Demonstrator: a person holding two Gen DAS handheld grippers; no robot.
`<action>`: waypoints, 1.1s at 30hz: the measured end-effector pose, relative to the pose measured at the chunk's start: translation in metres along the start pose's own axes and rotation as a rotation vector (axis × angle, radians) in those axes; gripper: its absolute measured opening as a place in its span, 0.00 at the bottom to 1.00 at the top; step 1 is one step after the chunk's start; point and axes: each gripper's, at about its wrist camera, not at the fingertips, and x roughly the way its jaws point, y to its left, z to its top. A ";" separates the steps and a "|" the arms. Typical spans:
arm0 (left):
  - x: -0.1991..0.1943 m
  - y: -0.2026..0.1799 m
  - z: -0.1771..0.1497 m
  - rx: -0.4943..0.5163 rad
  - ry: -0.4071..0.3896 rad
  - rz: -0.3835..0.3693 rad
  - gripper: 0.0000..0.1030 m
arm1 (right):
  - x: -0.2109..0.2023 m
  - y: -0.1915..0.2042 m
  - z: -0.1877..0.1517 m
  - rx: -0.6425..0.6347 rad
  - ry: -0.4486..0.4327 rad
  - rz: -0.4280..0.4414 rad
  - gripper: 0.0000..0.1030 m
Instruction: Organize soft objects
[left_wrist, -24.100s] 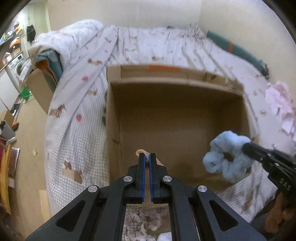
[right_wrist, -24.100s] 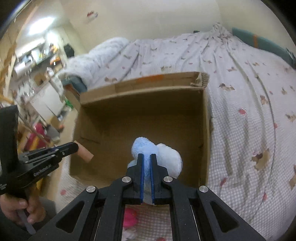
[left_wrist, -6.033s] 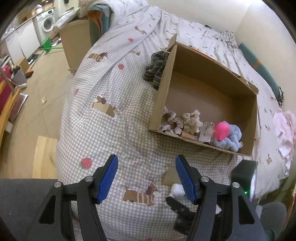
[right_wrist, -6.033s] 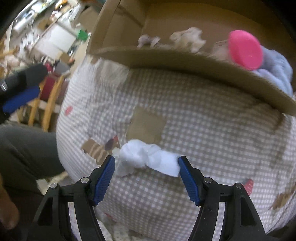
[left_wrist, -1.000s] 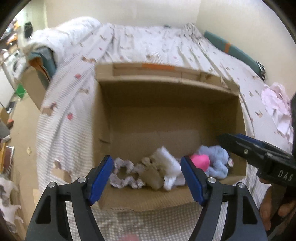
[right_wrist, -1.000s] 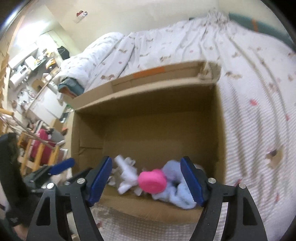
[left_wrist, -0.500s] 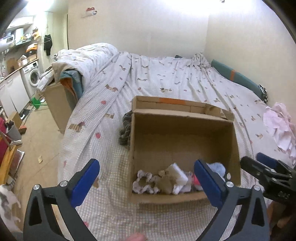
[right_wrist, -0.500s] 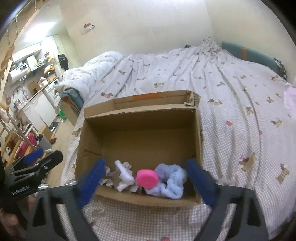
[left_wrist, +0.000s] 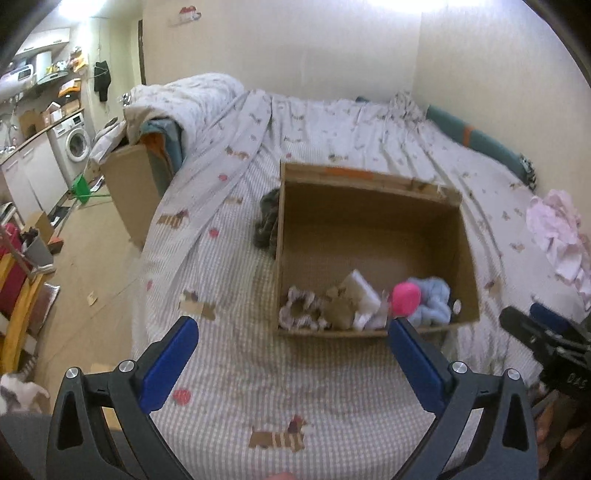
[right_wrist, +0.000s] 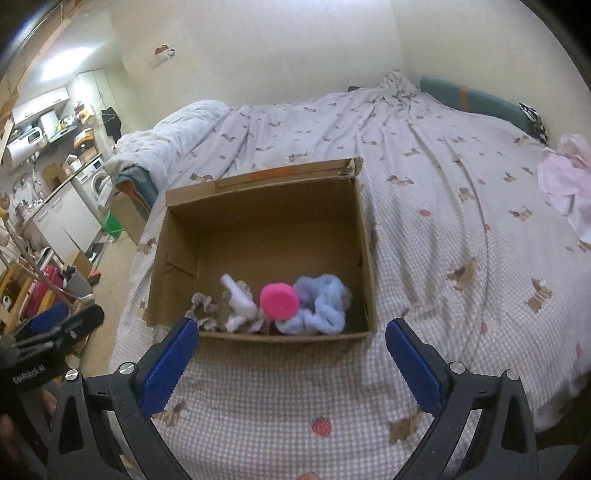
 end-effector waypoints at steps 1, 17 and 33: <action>0.000 -0.002 -0.003 0.008 -0.001 0.000 0.99 | -0.001 0.001 -0.002 -0.006 -0.003 -0.004 1.00; 0.006 -0.005 -0.008 -0.012 -0.005 -0.002 0.99 | 0.007 0.005 -0.007 -0.027 -0.011 -0.038 1.00; 0.008 -0.003 -0.007 -0.032 0.010 -0.025 0.99 | 0.006 0.007 -0.007 -0.022 -0.016 -0.040 1.00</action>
